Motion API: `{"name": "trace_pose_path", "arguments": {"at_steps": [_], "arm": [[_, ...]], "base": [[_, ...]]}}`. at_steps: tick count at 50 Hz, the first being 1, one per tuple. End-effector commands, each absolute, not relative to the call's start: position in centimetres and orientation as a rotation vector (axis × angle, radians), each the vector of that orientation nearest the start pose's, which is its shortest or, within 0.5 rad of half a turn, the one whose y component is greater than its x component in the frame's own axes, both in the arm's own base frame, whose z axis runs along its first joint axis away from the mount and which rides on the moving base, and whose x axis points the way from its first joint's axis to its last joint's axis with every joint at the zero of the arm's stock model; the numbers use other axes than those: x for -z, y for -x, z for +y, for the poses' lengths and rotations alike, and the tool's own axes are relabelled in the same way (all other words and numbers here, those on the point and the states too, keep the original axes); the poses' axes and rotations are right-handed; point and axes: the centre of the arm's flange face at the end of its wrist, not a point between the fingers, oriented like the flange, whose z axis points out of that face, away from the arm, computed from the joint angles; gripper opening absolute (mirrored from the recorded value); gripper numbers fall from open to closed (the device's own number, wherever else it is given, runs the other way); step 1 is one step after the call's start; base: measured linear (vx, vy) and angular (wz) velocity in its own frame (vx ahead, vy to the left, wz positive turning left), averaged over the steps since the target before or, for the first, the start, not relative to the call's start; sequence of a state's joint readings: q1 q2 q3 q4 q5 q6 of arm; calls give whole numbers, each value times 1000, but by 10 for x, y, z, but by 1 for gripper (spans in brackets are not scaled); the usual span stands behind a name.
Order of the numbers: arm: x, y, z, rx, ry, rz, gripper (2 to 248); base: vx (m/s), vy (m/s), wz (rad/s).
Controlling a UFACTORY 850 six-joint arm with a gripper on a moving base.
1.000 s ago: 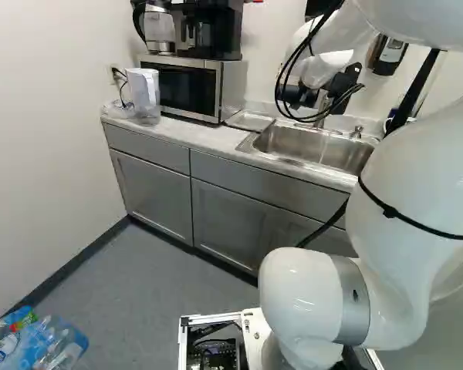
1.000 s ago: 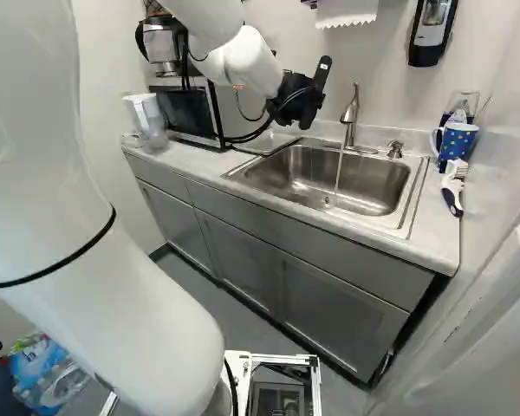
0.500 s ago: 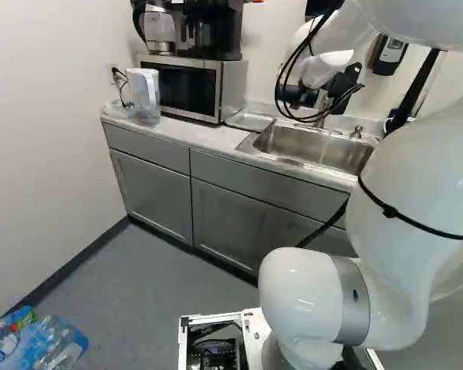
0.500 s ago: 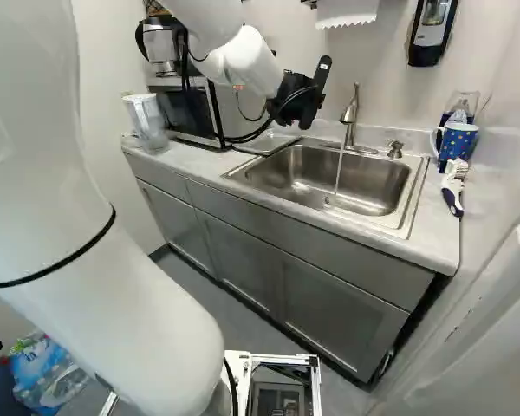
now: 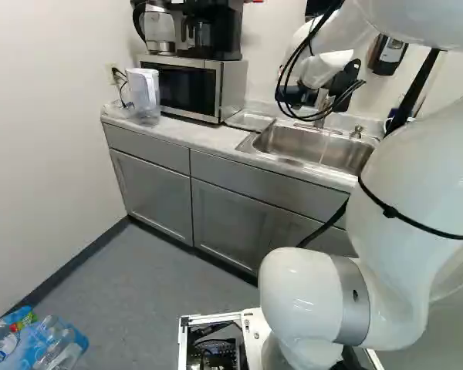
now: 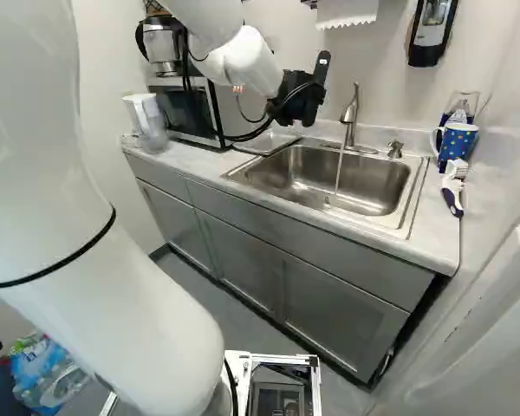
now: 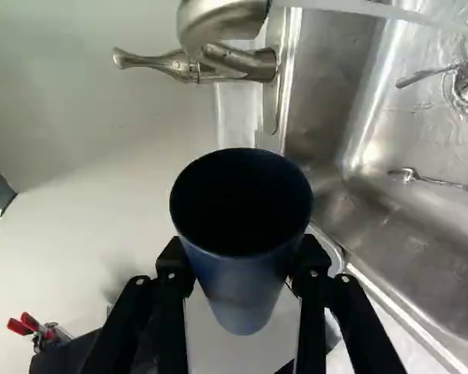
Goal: Rinse the cup and place it in the tray
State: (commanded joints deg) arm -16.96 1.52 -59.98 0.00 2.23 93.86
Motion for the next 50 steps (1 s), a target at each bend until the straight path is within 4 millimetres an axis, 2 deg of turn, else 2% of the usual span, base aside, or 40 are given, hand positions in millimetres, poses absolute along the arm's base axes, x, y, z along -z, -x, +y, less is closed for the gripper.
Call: {"name": "trace_pose_path", "arguments": {"at_steps": [50], "arm": [[-643,-494,-151,1347,1799,1530,126]], "base": [[0,0,0]]}}
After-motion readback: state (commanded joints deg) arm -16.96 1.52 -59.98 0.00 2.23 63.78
